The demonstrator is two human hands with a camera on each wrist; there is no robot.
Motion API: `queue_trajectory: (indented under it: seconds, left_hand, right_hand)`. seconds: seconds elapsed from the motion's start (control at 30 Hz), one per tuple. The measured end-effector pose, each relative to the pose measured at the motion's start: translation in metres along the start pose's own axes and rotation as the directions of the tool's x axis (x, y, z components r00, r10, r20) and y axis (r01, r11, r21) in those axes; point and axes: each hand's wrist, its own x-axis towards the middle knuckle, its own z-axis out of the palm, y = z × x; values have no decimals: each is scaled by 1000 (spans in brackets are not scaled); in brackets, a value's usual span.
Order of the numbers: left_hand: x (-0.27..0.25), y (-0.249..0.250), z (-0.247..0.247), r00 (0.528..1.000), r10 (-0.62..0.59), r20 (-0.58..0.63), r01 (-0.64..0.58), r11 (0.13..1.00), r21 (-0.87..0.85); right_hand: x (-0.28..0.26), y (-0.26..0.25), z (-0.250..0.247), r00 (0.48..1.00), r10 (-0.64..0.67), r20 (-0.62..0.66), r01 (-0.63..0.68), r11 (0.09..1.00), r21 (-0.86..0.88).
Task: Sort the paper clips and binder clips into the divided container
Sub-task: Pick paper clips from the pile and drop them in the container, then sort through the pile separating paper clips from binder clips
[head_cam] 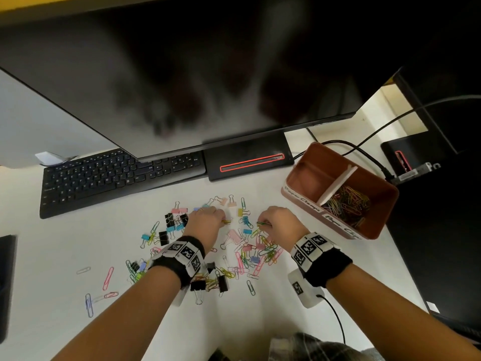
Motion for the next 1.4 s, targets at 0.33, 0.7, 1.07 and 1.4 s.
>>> queue_trajectory:
  seconds: [0.33,0.7,1.07,1.4]
  left_hand:
    - [1,111,-90,936,273,-224,-346,834,-429]
    - [46,240,-82,976,188,-111,-219,847,-485]
    - [-6,67,-27,943,-319,-98,196,767,-611]
    - [11,37,-9,986,-167,29,159,852,-499]
  right_hand:
    - [-108,61,-80,814,152,-561,-50,980,193]
    - [-102,97,-88,772,453,-446,-270,868,417]
    - [-53,32,-21,963,-153,-223,190,969,155]
    - [39,-3,4,996,-81,-25,77,991,-113]
